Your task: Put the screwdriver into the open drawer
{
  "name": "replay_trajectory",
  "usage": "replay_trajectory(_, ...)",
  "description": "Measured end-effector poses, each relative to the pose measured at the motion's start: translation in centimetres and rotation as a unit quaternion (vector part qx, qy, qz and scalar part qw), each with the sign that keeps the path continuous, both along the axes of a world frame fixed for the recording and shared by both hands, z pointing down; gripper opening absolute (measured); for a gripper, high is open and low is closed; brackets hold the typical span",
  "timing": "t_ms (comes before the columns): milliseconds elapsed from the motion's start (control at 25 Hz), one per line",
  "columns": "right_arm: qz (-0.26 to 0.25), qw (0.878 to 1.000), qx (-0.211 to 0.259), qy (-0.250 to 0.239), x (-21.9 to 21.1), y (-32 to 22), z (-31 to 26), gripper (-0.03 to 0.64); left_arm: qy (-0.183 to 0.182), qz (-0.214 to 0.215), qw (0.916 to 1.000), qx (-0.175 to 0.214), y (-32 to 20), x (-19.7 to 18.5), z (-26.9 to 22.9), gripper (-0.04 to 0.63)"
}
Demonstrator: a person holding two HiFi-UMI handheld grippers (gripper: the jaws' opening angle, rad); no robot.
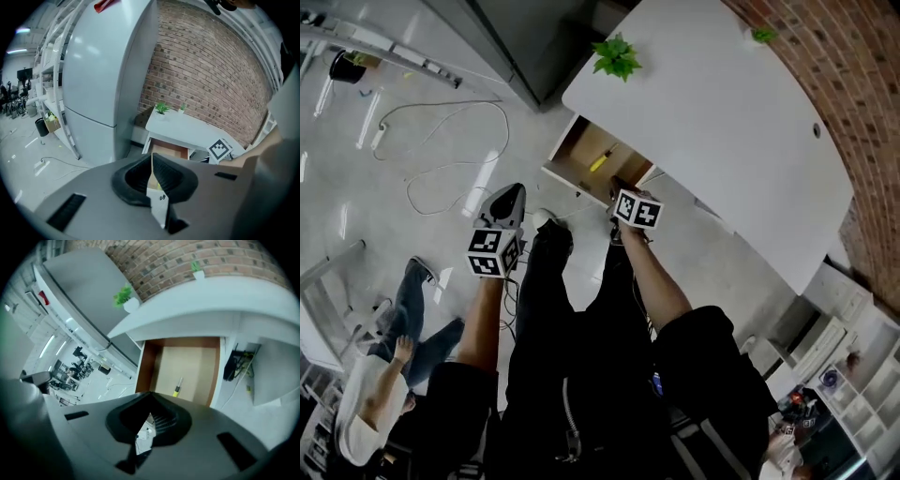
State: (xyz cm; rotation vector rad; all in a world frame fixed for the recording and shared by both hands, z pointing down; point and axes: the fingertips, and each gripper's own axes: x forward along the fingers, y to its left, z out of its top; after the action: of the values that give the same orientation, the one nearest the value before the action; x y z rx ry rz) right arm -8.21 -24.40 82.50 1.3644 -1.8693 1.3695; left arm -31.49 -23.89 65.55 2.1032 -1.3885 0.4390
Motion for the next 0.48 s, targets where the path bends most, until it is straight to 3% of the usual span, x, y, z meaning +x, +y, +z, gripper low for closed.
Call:
replay_trajectory(200,-0.063,0.993,0.097,0.014,0.9,-0.5,-7.2,0.009,-0.01,-0.001,0.9997,0.024,-0.6,1.5,-3.4,0.031)
replay_trajectory(480,-0.111,0.967,0.223,0.059,3.9,-3.4,-17.8,0.009,-0.013,-0.012,0.9972,0.072,-2.8,4.1,-9.1,0.031)
